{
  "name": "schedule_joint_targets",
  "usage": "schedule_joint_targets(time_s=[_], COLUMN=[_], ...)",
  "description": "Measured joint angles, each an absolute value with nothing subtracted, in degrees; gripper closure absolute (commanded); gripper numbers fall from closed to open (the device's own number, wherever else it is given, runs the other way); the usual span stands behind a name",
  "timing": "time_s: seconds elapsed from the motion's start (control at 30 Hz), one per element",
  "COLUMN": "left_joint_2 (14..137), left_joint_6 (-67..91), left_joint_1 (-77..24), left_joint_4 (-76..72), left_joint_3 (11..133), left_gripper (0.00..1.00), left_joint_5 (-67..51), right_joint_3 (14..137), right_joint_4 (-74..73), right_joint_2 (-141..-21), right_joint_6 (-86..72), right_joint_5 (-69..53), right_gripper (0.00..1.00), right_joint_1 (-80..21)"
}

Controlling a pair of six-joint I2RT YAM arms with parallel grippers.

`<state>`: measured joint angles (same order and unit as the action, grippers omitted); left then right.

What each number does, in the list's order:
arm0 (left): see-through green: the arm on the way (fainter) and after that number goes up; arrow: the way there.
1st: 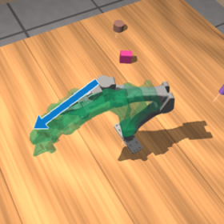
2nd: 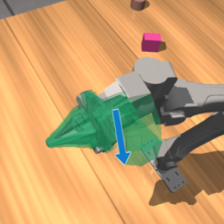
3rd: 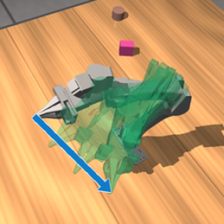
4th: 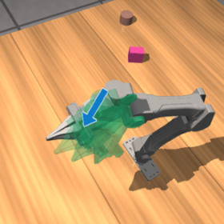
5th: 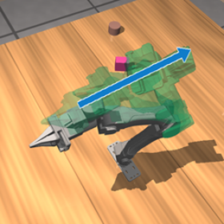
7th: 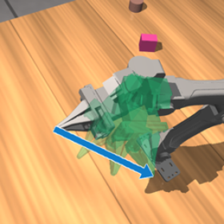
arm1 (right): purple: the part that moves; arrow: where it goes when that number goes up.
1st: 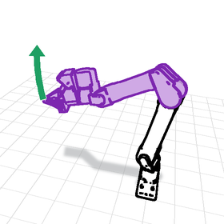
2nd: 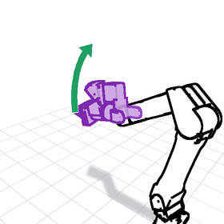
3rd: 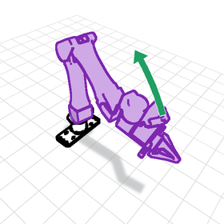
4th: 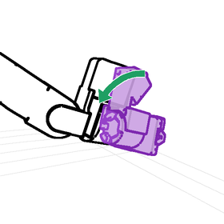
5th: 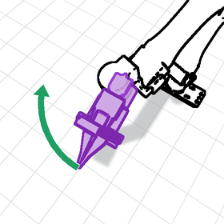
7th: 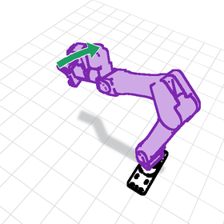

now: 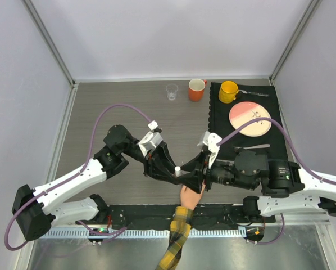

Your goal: Paint the nails

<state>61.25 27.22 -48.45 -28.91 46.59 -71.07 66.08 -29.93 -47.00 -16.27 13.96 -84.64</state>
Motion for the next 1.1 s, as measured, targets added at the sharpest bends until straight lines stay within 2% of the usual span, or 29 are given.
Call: schedule_joint_targets(time_s=[0.13, 0.47, 0.6, 0.63, 0.7, 0.77, 0.97, 1.1], left_joint_2=[61.28, 61.28, 61.28, 61.28, 61.23, 61.14, 58.50, 55.24], left_joint_6=[27.86, 28.05, 28.03, 28.01, 27.79, 27.14, 19.84, 15.53], left_joint_1=[-48.66, -49.39, -49.39, -49.39, -49.43, -49.50, -49.10, -47.05], left_joint_4=[-29.04, -29.12, -29.08, -29.06, -28.91, -28.21, -19.31, -12.49], left_joint_3=[46.57, 46.57, 46.57, 46.57, 46.57, 46.57, 46.83, 46.85], left_gripper=[1.00, 1.00, 1.00, 1.00, 1.00, 1.00, 1.00, 1.00], left_joint_5=[-72.36, -73.21, -73.19, -73.19, -73.78, -74.13, -70.26, -59.79], right_joint_3=[66.67, 67.66, 68.29, 68.31, 68.31, 68.31, 68.25, 67.11], right_joint_4=[-29.15, -27.38, -26.98, -26.96, -27.00, -27.11, -27.51, -25.87], right_joint_2=[-49.34, -49.25, -49.65, -49.82, -50.13, -50.28, -50.87, -51.75], right_joint_6=[-14.92, -13.58, -13.43, -13.34, -13.04, -13.04, -12.58, -12.40], right_joint_5=[12.10, 10.76, 10.09, 9.93, 10.13, 10.02, 11.62, 20.01], right_gripper=[0.54, 0.53, 0.74, 0.84, 0.89, 0.99, 0.99, 0.99], right_joint_1=[-84.64, -84.64, -84.64, -84.64, -84.60, -84.53, -84.53, -84.18])
